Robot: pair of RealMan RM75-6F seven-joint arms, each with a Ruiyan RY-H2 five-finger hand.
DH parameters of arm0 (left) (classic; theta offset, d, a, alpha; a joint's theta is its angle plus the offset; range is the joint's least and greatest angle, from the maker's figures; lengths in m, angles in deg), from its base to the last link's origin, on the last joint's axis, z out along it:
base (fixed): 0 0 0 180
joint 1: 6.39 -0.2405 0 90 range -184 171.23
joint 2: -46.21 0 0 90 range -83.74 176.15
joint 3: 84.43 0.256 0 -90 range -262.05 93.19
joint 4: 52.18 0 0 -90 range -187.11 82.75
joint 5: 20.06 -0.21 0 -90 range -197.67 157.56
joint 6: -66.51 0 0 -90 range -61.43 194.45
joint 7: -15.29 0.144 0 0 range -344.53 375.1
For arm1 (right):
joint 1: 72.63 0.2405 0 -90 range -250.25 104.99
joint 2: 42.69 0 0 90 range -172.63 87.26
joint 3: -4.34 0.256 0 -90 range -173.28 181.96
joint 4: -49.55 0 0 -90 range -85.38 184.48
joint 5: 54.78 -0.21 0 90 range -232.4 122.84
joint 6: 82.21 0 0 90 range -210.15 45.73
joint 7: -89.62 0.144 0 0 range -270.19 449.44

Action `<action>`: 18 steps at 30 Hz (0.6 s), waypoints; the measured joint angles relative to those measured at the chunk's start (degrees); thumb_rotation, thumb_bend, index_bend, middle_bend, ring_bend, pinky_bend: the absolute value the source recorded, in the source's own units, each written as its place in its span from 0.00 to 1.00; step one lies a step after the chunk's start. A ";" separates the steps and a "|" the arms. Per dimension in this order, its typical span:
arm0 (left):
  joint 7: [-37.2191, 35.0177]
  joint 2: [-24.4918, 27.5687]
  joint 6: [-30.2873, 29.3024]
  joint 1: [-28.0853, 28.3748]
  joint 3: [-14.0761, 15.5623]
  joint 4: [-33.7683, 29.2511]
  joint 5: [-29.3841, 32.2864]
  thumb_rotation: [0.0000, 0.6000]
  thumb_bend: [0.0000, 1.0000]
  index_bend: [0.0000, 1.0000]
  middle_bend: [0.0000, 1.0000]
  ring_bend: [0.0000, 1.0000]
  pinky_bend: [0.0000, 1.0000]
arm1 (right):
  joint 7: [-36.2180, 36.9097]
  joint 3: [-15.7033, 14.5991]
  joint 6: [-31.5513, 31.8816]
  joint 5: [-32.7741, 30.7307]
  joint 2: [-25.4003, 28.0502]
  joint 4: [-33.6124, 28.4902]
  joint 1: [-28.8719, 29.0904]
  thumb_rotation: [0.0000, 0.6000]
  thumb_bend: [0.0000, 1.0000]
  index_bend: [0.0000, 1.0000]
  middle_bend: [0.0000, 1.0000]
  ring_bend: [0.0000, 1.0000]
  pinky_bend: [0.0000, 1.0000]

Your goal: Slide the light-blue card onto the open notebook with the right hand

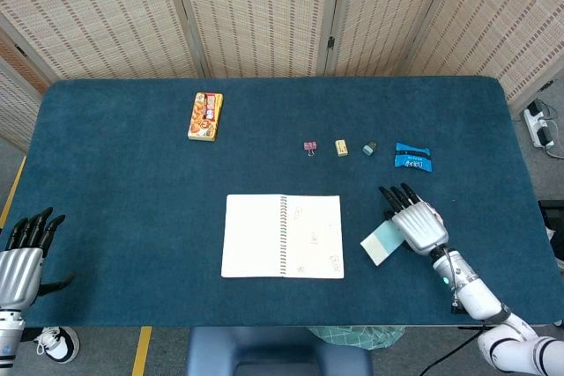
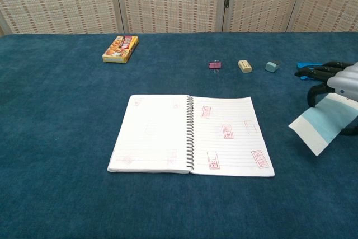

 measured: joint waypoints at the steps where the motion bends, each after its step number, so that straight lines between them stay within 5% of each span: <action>1: 0.14 -0.04 -0.01 -0.01 0.01 -0.07 0.02 1.00 0.19 0.13 0.00 0.00 0.00 | 0.34 0.05 0.50 1.22 -0.29 0.53 0.50 1.00 0.20 0.54 0.01 0.00 0.00; 11: 0.60 -0.34 -0.56 -0.30 -0.25 -0.31 0.57 1.00 0.19 0.13 0.00 0.00 0.00 | 6.21 0.22 5.21 15.17 -7.74 13.20 10.73 1.00 0.18 0.54 0.00 0.00 0.00; 18: -0.07 -0.16 0.08 -0.04 -0.66 0.01 1.35 1.00 0.19 0.13 0.00 0.00 0.00 | 8.98 -0.69 5.83 19.20 -12.65 17.87 16.15 1.00 0.17 0.54 0.00 0.00 0.00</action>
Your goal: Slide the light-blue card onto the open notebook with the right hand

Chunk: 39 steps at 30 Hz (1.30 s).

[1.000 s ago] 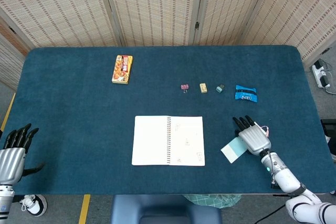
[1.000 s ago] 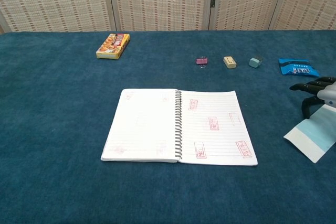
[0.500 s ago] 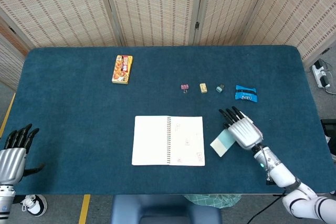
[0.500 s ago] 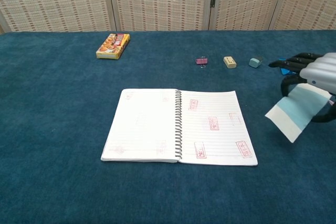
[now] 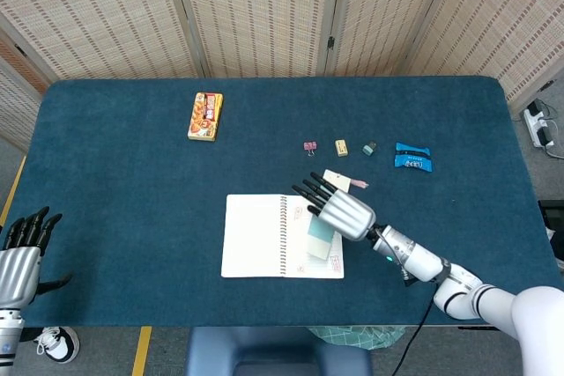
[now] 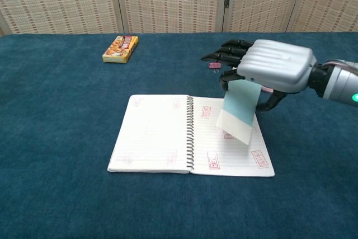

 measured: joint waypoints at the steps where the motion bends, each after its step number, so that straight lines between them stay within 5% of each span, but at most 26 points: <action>1: -0.08 0.02 -0.01 -0.01 -0.03 0.03 0.06 1.00 0.19 0.13 0.00 0.00 0.00 | -0.01 -0.26 -0.18 0.36 -0.41 0.31 0.48 1.00 0.17 0.54 0.00 0.00 0.00; 9: -0.24 0.12 0.10 -0.01 -0.08 0.10 0.25 1.00 0.19 0.13 0.00 0.00 0.00 | -0.44 -2.09 -2.71 1.26 -2.73 1.05 3.18 1.00 0.17 0.54 0.00 0.00 0.00; 21: 1.04 -0.22 0.01 -0.10 -0.22 -0.02 0.93 1.00 0.19 0.13 0.00 0.00 0.00 | 1.90 -5.56 1.64 6.67 -5.23 6.98 6.69 1.00 0.17 0.54 0.00 0.00 0.00; 39: 2.08 -0.41 0.47 -0.06 -0.30 0.05 1.84 1.00 0.19 0.13 0.00 0.00 0.00 | 5.04 -8.12 3.86 6.59 -8.87 13.53 7.76 1.00 0.17 0.54 0.00 0.00 0.00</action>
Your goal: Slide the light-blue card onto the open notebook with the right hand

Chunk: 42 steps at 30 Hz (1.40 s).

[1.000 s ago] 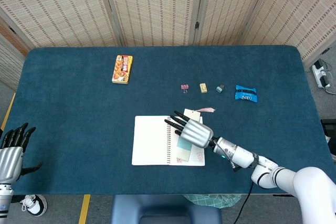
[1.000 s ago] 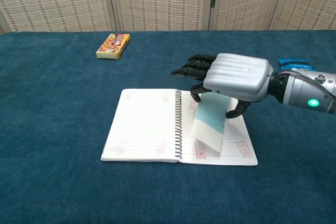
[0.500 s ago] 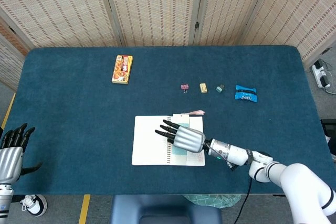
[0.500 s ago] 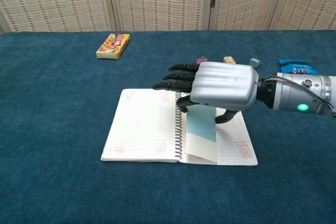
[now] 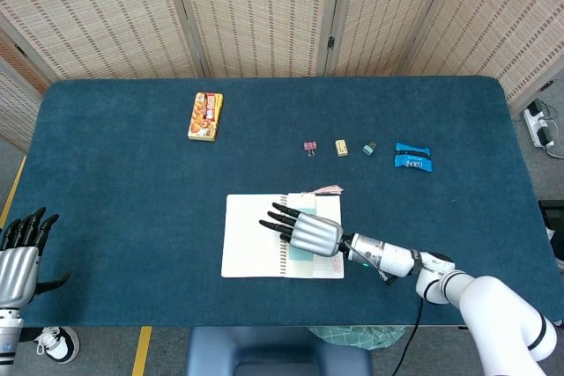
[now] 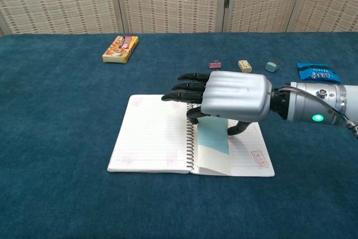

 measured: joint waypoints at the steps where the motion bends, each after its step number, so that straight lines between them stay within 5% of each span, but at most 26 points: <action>1: -0.12 0.01 -0.07 -0.02 -0.02 0.00 -0.02 1.00 0.19 0.13 0.00 0.00 0.00 | -0.04 -0.09 0.06 -0.01 -0.17 0.24 0.05 1.00 0.17 0.54 0.00 0.00 0.00; 42: -0.91 0.11 -0.05 -0.03 -0.29 0.15 0.25 1.00 0.19 0.16 0.00 0.00 0.00 | 2.32 -2.26 2.38 -1.84 -2.63 4.87 0.24 1.00 0.15 0.32 0.00 0.00 0.00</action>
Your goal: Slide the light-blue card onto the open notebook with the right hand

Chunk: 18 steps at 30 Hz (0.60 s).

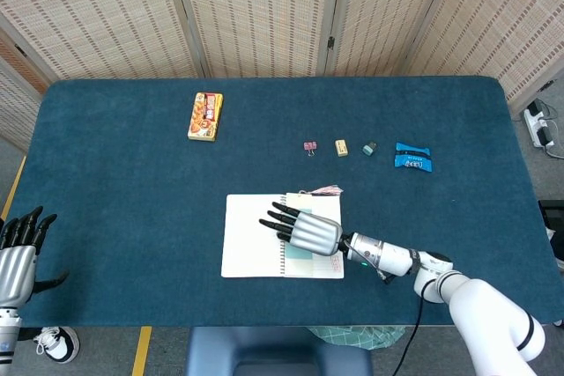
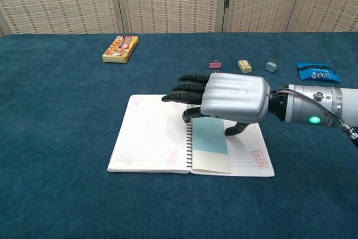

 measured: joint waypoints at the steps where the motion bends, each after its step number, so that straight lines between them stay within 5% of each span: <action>1: 0.00 -0.01 0.00 0.00 0.01 0.03 -0.03 1.00 0.19 0.16 0.00 0.00 0.00 | 0.15 0.03 0.26 -0.02 0.05 -0.09 0.00 1.00 0.15 0.31 0.00 0.00 0.00; 11: 0.35 -0.24 0.30 0.19 -0.03 0.25 0.15 1.00 0.19 0.16 0.00 0.00 0.00 | 1.86 0.38 5.87 0.07 5.28 -5.44 -0.54 1.00 0.13 0.21 0.00 0.00 0.00; 18: 0.96 -0.55 0.12 0.21 0.01 0.28 -0.01 1.00 0.19 0.16 0.00 0.00 0.00 | 2.30 1.88 9.72 -3.78 12.36 -15.53 -4.74 1.00 0.13 0.15 0.00 0.00 0.00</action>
